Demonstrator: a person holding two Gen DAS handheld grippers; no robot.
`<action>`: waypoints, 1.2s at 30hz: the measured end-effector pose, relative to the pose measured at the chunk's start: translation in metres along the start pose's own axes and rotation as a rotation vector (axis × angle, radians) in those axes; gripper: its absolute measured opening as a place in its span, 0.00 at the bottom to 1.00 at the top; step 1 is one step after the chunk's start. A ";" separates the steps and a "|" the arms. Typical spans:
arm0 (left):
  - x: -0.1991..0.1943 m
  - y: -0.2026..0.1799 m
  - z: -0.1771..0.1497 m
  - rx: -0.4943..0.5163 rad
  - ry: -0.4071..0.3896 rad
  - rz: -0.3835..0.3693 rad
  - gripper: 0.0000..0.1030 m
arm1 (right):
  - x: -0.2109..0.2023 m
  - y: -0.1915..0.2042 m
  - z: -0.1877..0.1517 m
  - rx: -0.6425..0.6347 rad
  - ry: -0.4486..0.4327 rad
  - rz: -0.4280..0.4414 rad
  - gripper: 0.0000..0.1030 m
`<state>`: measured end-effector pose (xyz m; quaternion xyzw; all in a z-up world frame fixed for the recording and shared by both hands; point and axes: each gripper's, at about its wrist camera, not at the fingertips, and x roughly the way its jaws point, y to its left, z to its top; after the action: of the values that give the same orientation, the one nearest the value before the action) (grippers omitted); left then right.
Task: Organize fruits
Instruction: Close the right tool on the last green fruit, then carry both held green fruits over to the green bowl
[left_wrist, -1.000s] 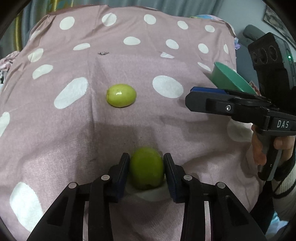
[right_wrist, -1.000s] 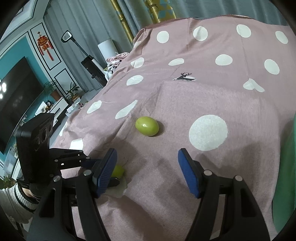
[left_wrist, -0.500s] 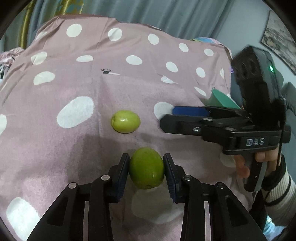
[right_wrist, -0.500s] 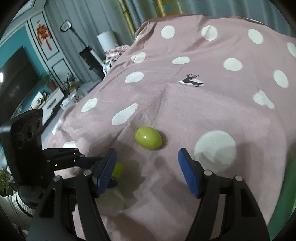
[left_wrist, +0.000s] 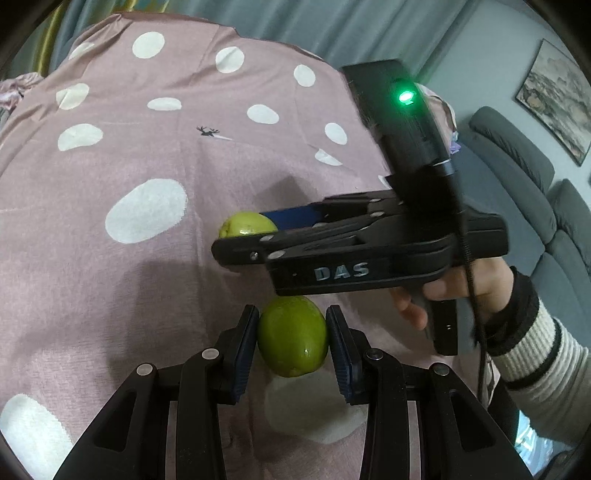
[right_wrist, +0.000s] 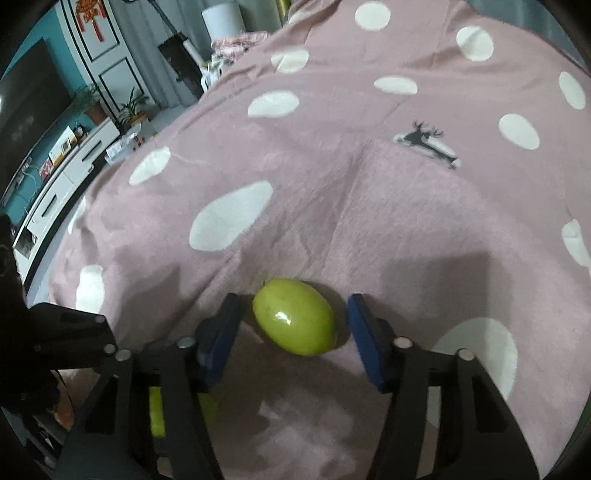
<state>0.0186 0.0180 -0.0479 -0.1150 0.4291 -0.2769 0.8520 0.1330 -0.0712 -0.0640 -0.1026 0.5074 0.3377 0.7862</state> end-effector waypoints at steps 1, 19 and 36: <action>-0.001 0.001 0.000 -0.004 -0.004 -0.004 0.36 | 0.000 0.001 0.002 -0.015 -0.009 -0.014 0.51; -0.004 0.003 -0.001 -0.017 -0.009 0.002 0.37 | -0.001 0.007 0.004 -0.032 -0.014 -0.098 0.42; -0.003 0.003 -0.001 -0.012 -0.010 0.010 0.36 | -0.051 -0.009 -0.029 0.124 -0.131 -0.092 0.42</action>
<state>0.0175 0.0228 -0.0478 -0.1192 0.4272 -0.2695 0.8548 0.1046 -0.1138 -0.0349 -0.0548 0.4697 0.2750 0.8371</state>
